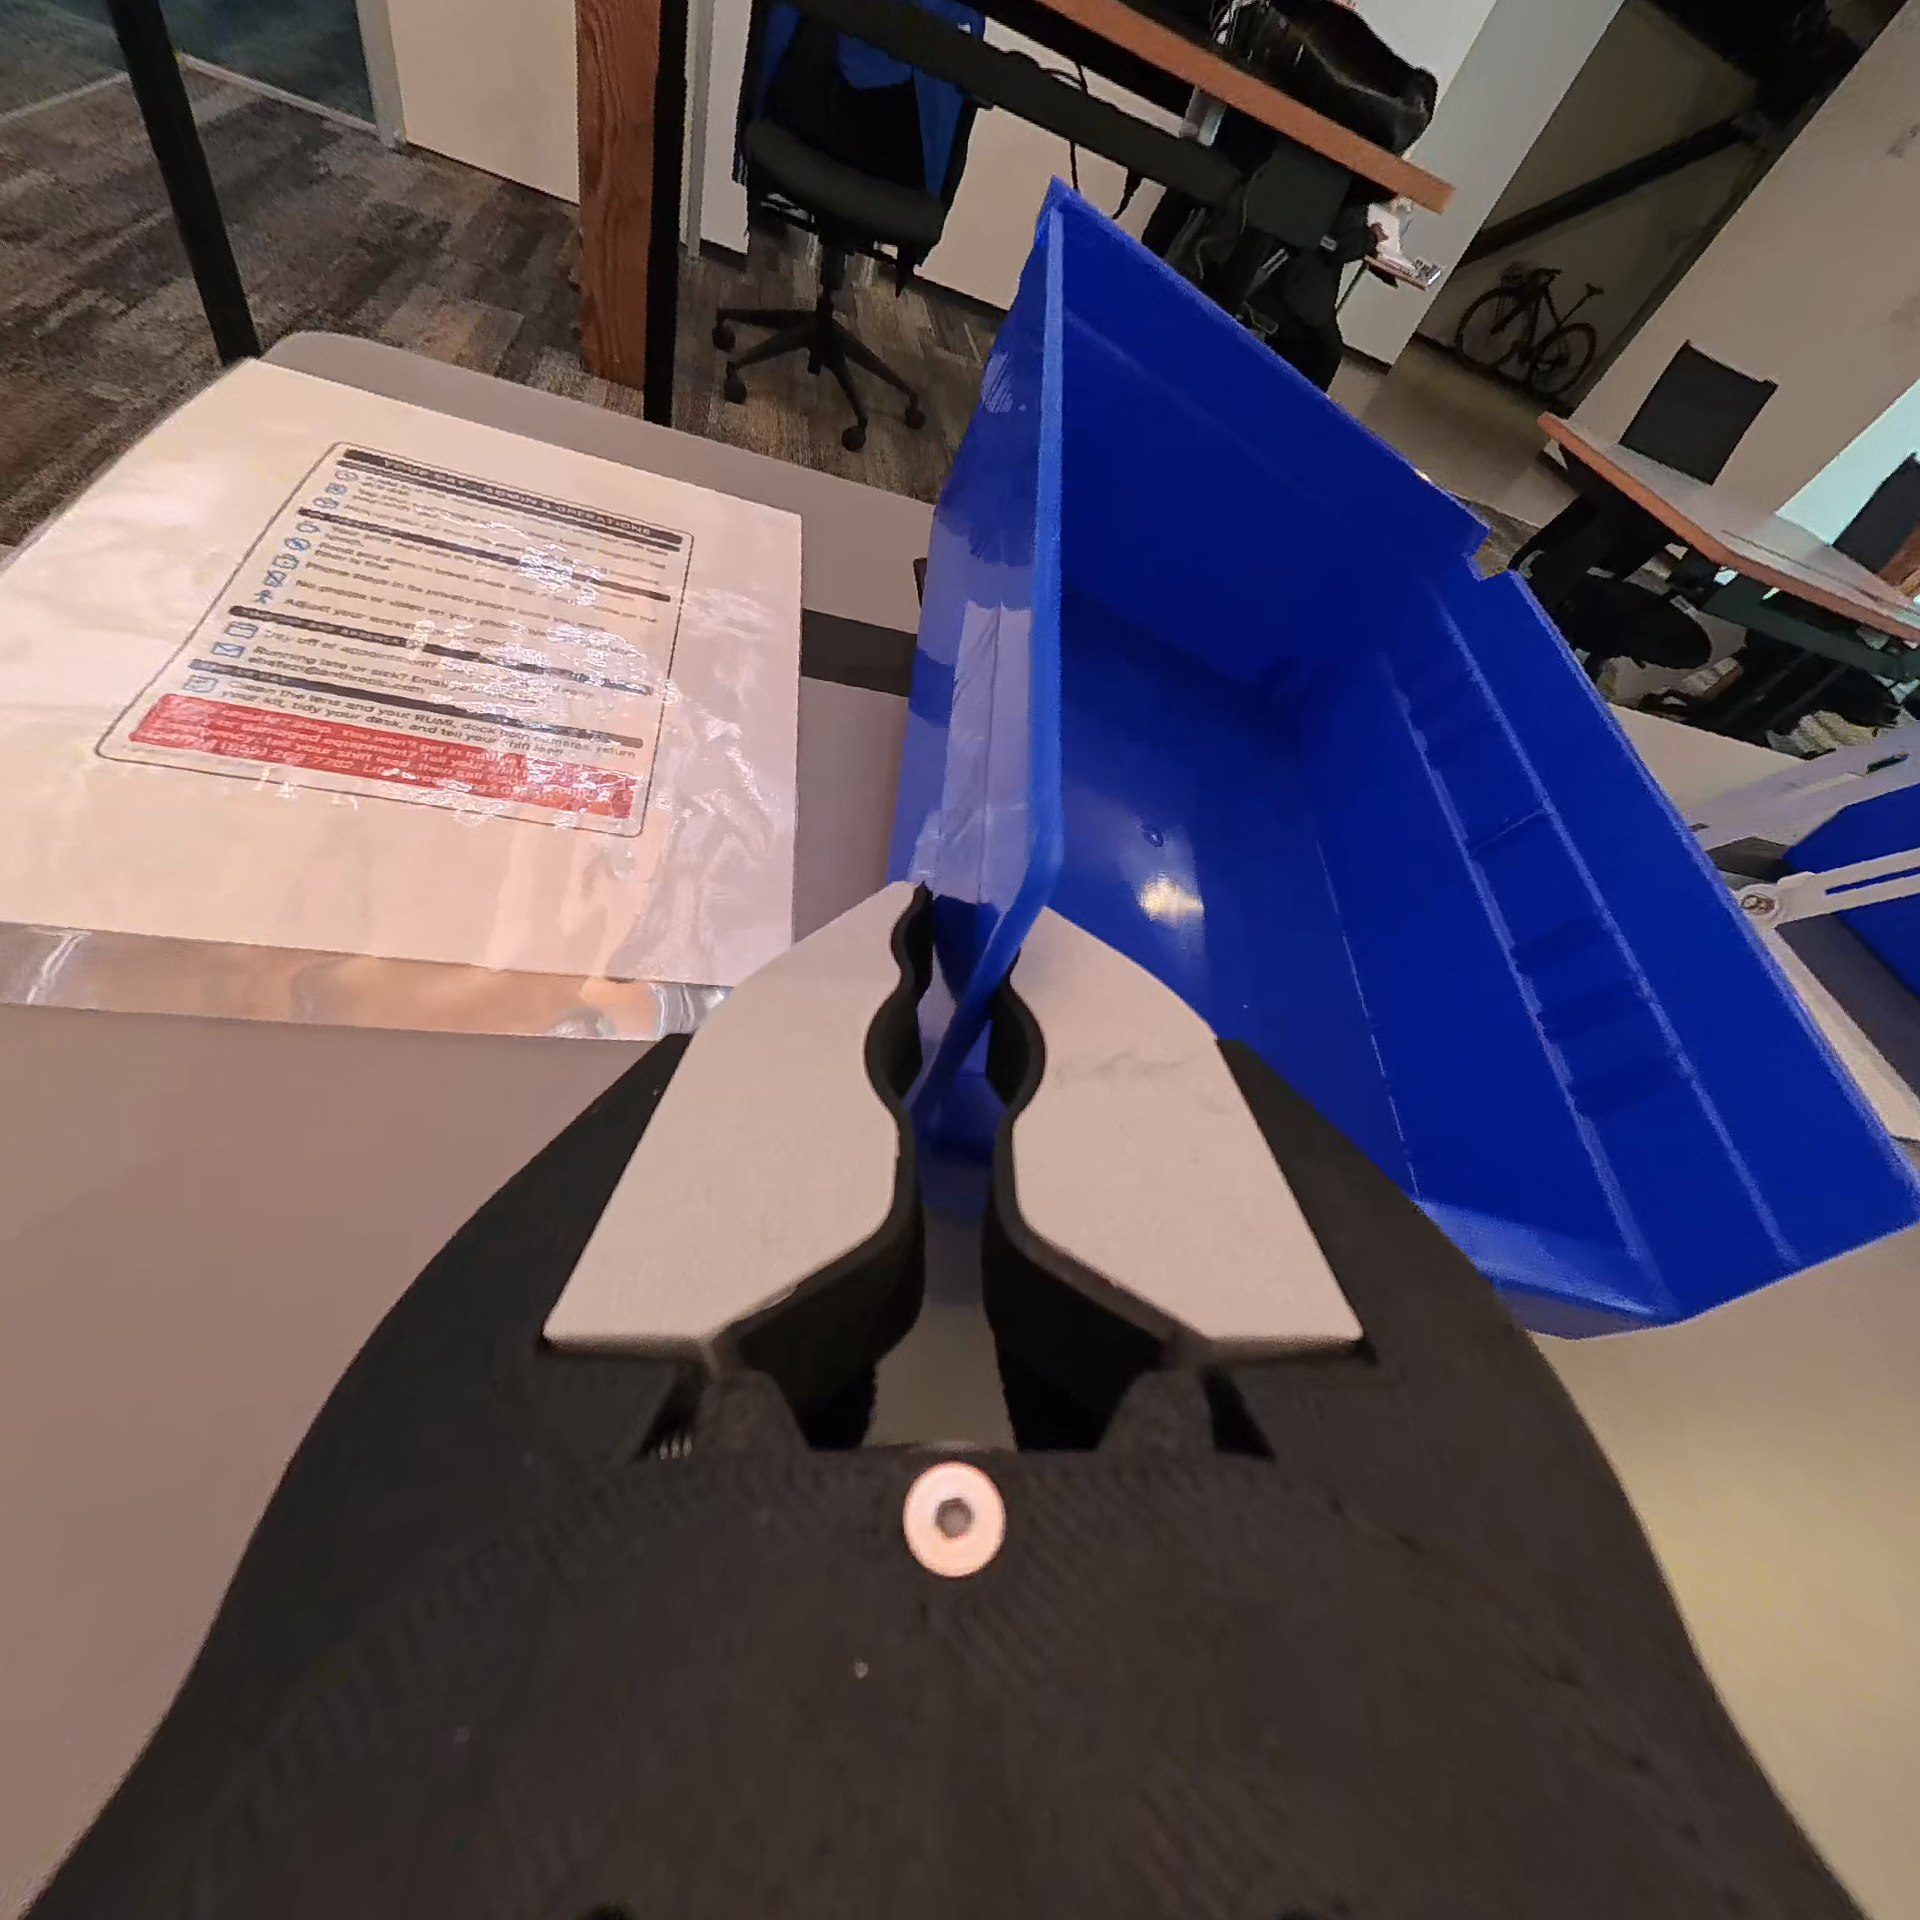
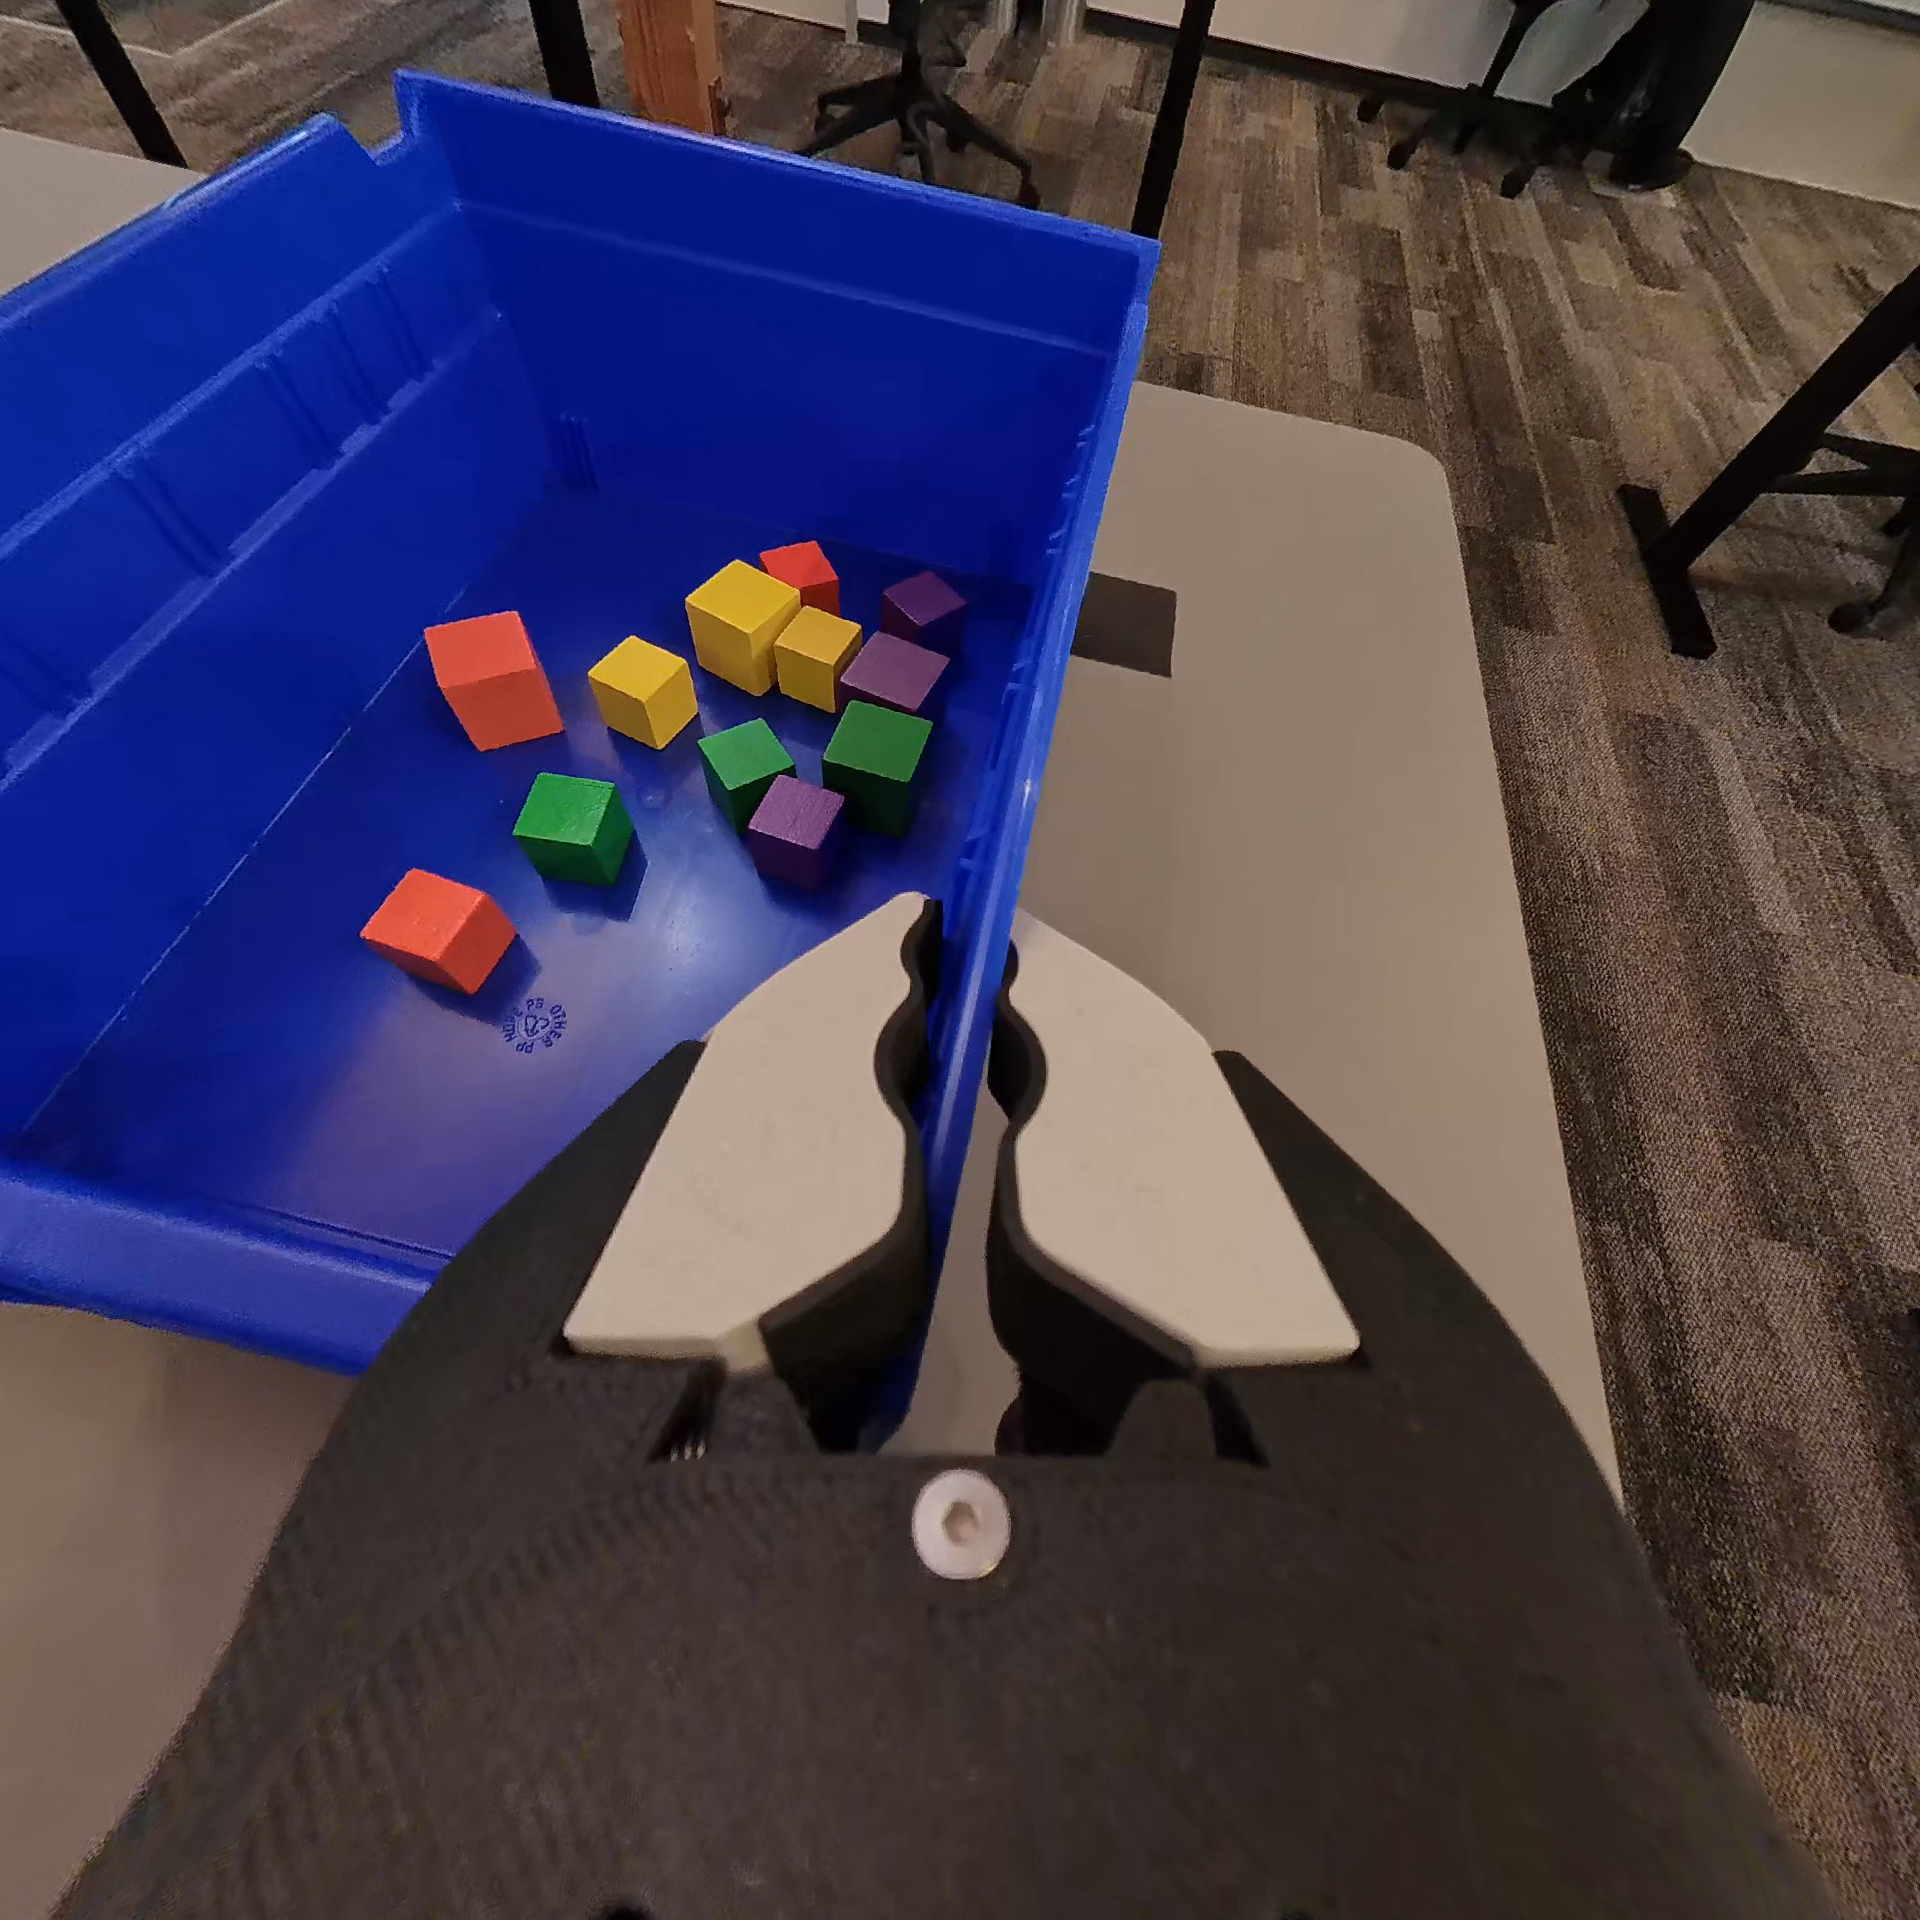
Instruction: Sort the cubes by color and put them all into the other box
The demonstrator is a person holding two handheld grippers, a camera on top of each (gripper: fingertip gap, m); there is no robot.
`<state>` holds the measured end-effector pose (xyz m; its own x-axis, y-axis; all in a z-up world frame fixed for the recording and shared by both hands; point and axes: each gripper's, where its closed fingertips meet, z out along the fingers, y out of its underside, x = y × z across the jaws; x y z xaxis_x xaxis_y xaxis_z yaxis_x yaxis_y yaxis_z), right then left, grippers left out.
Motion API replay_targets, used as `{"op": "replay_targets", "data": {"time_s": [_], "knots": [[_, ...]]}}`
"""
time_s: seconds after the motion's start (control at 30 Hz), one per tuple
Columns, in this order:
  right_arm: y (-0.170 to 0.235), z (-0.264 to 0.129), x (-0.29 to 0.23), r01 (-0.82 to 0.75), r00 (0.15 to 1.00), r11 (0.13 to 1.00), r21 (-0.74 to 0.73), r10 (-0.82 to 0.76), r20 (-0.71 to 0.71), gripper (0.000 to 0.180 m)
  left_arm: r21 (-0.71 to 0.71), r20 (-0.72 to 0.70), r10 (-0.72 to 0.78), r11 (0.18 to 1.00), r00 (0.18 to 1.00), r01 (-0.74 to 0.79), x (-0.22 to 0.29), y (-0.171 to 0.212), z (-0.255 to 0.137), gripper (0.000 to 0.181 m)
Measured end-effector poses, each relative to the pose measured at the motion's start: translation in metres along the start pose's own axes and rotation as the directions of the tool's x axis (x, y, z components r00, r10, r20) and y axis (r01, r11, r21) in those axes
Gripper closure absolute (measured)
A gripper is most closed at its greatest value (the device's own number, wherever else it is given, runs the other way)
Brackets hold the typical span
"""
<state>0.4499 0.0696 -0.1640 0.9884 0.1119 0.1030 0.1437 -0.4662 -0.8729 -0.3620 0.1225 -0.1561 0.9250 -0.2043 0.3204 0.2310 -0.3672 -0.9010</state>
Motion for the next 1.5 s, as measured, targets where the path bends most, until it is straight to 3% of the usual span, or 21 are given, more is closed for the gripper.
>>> {"op": "replay_targets", "data": {"time_s": [0.83, 1.5], "knots": [[0.029, -0.061, -0.036, 0.038, 0.994, 0.999, 0.001, -0.038, 0.101, 0.173, 0.095, 0.065, 0.134, 0.986, 0.989, -0.140, 0.019, -0.004, -0.080, 0.173], [0.058, -0.121, -0.068, 0.157, 0.959, 0.988, 0.001, -0.152, 0.239, 0.173, 0.172, 0.093, 0.088, 0.980, 0.992, -0.103, 0.028, 0.011, -0.133, 0.173]]}}
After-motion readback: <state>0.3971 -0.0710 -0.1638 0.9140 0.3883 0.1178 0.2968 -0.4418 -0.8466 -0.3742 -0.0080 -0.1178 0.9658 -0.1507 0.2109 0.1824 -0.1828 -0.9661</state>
